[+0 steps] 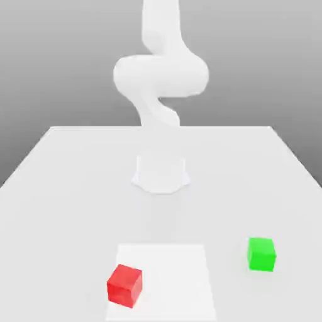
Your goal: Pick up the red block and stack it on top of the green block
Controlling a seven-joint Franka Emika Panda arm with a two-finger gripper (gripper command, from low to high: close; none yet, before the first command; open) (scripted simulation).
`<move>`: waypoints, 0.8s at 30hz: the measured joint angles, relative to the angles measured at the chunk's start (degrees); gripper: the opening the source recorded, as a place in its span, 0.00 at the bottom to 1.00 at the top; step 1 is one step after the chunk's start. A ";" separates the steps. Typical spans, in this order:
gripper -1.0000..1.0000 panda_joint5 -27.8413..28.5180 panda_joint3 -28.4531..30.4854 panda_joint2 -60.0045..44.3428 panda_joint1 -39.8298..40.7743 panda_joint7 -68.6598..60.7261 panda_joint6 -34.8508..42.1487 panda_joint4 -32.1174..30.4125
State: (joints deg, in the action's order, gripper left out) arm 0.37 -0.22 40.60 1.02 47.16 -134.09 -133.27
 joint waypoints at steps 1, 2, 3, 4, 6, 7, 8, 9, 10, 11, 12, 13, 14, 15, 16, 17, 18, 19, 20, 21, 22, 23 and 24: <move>0.50 0.17 -0.07 -2.26 0.42 0.58 -1.00 -0.64; 0.50 0.26 -0.20 -4.43 0.91 1.07 -1.94 -1.26; 0.50 0.39 -0.26 -6.55 1.31 1.60 -2.88 -1.86; 0.50 0.52 -0.30 -8.65 1.70 2.12 -3.81 -2.46; 0.50 0.80 -0.33 -12.82 2.42 3.16 -5.65 -3.65; 0.50 0.94 -0.32 -14.91 2.75 3.68 -6.57 -4.25; 0.50 1.07 -0.28 -16.99 3.06 4.19 -7.48 -4.84; 0.50 1.18 -0.23 -19.06 3.38 4.69 -8.40 -5.43; 0.50 1.30 -0.15 -21.14 3.65 5.19 -9.31 -6.02; 0.50 1.38 -0.11 -23.22 3.97 5.67 -10.20 -6.61; 0.50 1.43 -0.03 -25.30 4.26 6.13 -11.13 -7.20; 0.50 1.48 0.09 -27.37 4.50 6.58 -12.06 -7.80; 0.50 1.49 0.22 -29.45 4.73 7.01 -12.98 -8.39; 0.50 1.48 0.38 -31.53 4.92 7.42 -13.90 -8.98; 0.50 1.42 0.54 -33.60 5.11 7.79 -14.80 -9.57; 0.50 1.31 0.67 -35.67 5.41 8.13 -15.73 -10.17; 0.50 1.15 0.80 -37.75 5.73 8.44 -16.65 -10.76; 0.50 0.94 0.92 -39.82 6.02 8.70 -17.57 -11.36; 0.50 0.67 0.99 -41.89 6.33 8.93 -18.49 -11.95; 0.50 0.35 1.01 -43.97 6.50 9.12 -19.41 -12.54; 0.50 -0.04 1.03 -46.04 6.66 9.26 -20.33 -13.13; 0.50 -0.38 1.03 -48.11 6.76 9.32 -21.47 -13.49; 0.50 -0.60 0.99 -50.18 6.85 9.32 -22.92 -13.51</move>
State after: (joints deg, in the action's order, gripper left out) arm -0.23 0.77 -9.58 7.86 56.48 -157.01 -146.78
